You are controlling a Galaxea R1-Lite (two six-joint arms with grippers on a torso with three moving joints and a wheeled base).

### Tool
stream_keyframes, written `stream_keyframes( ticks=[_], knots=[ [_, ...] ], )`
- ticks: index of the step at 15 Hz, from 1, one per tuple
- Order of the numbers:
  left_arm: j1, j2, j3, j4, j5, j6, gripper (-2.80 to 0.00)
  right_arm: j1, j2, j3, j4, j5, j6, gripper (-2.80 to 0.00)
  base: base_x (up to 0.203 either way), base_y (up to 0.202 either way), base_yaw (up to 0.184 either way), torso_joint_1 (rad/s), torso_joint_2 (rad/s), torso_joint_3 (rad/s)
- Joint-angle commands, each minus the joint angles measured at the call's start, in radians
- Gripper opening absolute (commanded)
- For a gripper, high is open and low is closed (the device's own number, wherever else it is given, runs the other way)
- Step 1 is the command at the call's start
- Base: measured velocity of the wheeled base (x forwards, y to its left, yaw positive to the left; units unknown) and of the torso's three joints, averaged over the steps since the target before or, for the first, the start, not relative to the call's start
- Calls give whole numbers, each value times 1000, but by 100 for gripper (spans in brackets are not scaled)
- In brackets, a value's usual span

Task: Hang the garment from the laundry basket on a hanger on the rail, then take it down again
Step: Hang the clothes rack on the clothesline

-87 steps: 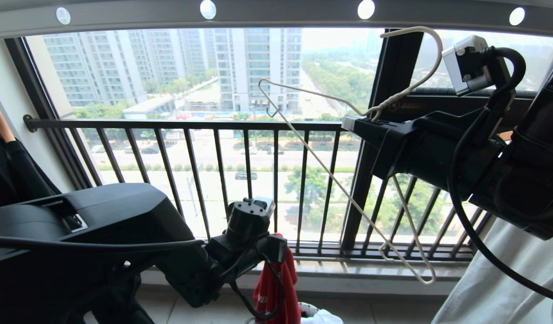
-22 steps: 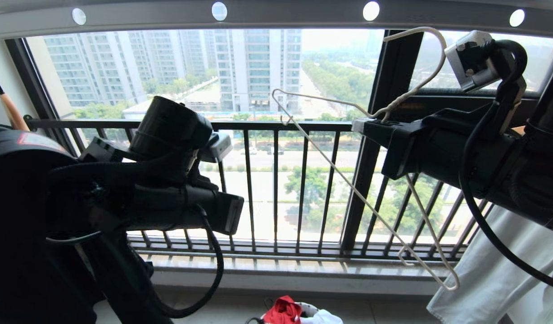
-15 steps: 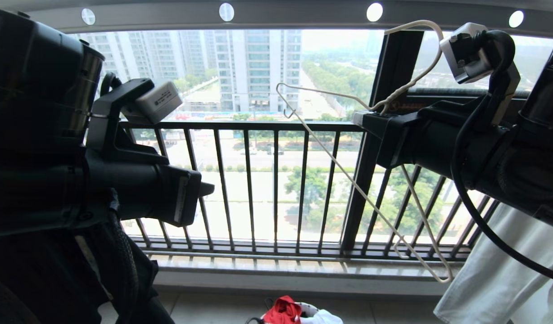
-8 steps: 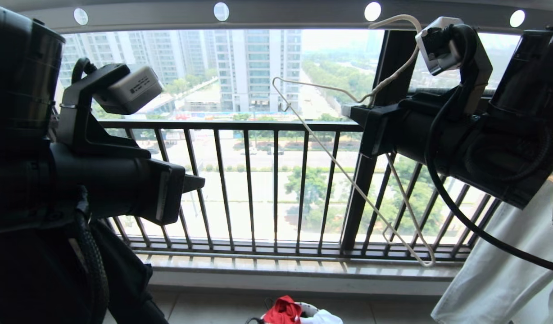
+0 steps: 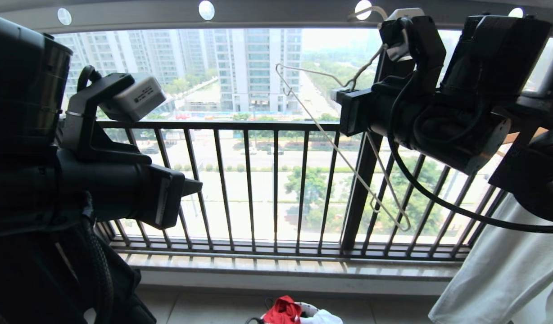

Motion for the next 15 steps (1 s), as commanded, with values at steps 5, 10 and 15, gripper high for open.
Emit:
stream_keyframes(
  ticks=[5, 10, 15],
  knots=[
    [0, -10, -1, 2, 1, 0, -280, -70, 24, -41, 7, 0, -1, -280, 0, 0, 0, 0, 0, 0],
    [0, -10, -1, 2, 1, 0, -280, -80, 33, -81, 12, 0, -51, -280, 0, 0, 0, 0, 0, 0],
    [-2, -19, -2, 1, 1, 0, -280, -100, 67, -95, 13, -15, -65, -280, 0, 0, 0, 0, 0, 0]
  ],
)
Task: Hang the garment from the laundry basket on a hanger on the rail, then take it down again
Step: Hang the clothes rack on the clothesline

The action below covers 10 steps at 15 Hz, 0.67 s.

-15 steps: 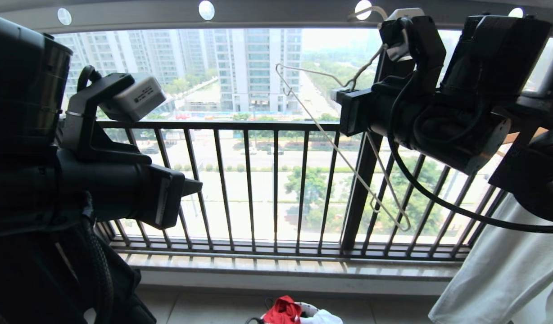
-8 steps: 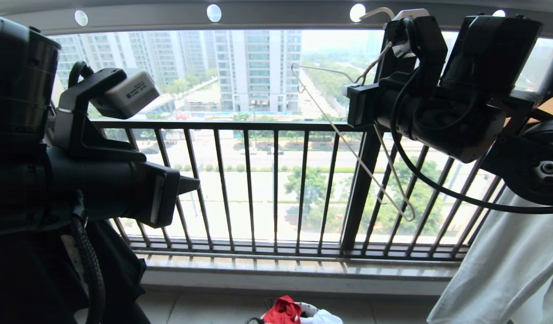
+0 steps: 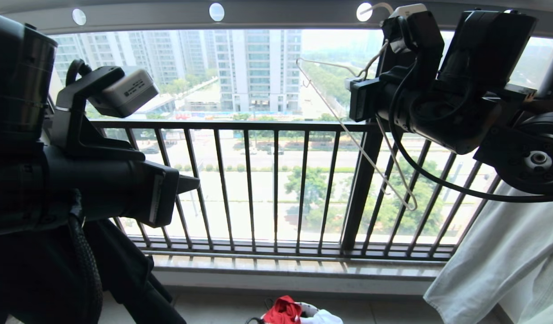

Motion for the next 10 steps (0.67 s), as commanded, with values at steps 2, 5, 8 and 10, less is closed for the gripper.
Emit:
stream_keyframes(
  ticks=[2, 5, 8, 10],
  knots=[
    [0, -3, 0, 1, 1, -1, -280, -5, 20, -1, -1, -3, -3, -280, 0, 0, 0, 0, 0, 0],
    [-2, -3, 0, 1, 1, -1, -280, 0, 21, 19, -1, -10, -20, -280, 0, 0, 0, 0, 0, 0],
    [-2, -17, -1, 1, 1, 1, -280, 13, 24, 37, -1, -12, -38, -280, 0, 0, 0, 0, 0, 0],
    [-2, -19, -2, 1, 1, -1, -280, 20, 21, 49, -1, -16, -46, -280, 0, 0, 0, 0, 0, 0]
  ],
)
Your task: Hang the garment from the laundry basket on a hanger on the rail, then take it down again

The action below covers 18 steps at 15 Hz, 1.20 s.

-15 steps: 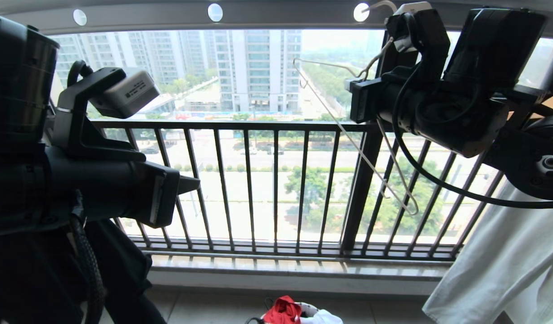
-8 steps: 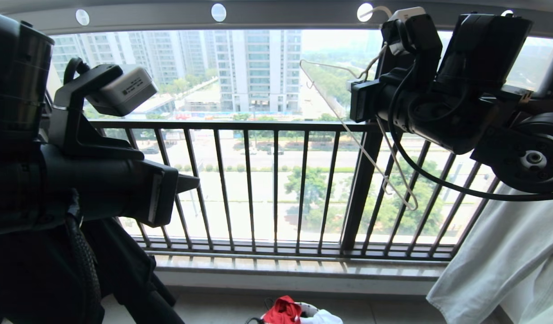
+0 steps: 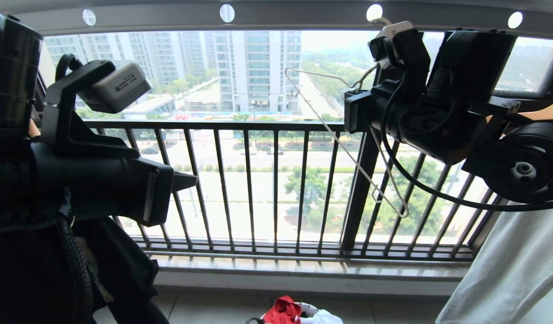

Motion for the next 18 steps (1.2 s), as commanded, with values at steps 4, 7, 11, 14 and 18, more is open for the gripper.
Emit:
stream_keyframes(
  ticks=[4, 7, 11, 14, 18],
  knots=[
    [-1, -24, -1, 2, 1, -1, -280, 13, -17, 19, -1, -22, -21, 0, 0, 0, 0, 0, 0, 0],
    [0, -27, -2, 2, 1, -1, -280, 16, -28, 20, 1, -24, -21, 0, 0, 0, 0, 0, 0, 0],
    [0, -31, -2, 2, 1, -1, -280, 18, -92, 81, -1, -29, -21, 0, 0, 0, 0, 0, 0, 0],
    [-1, -30, -2, 2, 1, -2, -280, 31, -213, 170, 1, -33, -21, 0, 0, 0, 0, 0, 0, 0],
    [-13, -28, -2, 5, 0, -3, -280, 61, -398, 280, 1, -34, -19, 0, 0, 0, 0, 0, 0, 0]
  ],
)
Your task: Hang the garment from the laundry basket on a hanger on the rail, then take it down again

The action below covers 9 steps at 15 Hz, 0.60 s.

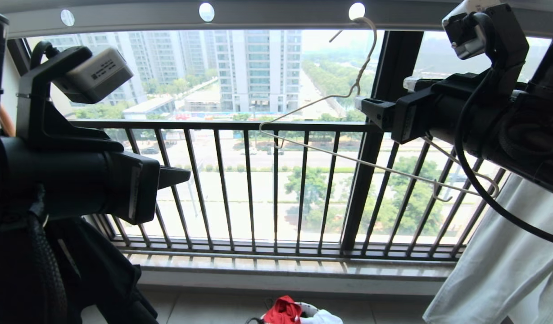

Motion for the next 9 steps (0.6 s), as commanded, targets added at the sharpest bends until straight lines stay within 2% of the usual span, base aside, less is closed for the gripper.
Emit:
stream_keyframes(
  ticks=[1, 4, 6, 7, 9],
  knots=[
    [-16, 2, 3, 2, 0, -2, -280, 12, -166, 63, -3, -1, -1, 0, 0, 0, 0, 0, 0, 0],
    [-63, 1, 12, 3, 1, -5, -280, 13, -340, 146, -1, -1, -1, 0, 0, 0, 0, 0, 0, 0],
    [-68, -8, 15, 1, 3, -7, -280, 12, -420, 207, 13, -2, -1, 0, 0, 0, 0, 0, 0, 0],
    [-67, -40, 17, 1, 3, -15, -280, 7, -483, 219, 74, -1, -1, -280, 0, 0, 0, 0, 0, 0],
    [-66, -92, 18, 0, 2, -61, -280, -17, -582, 221, 226, -1, 11, -280, 0, 0, 0, 0, 0, 0]
  ],
)
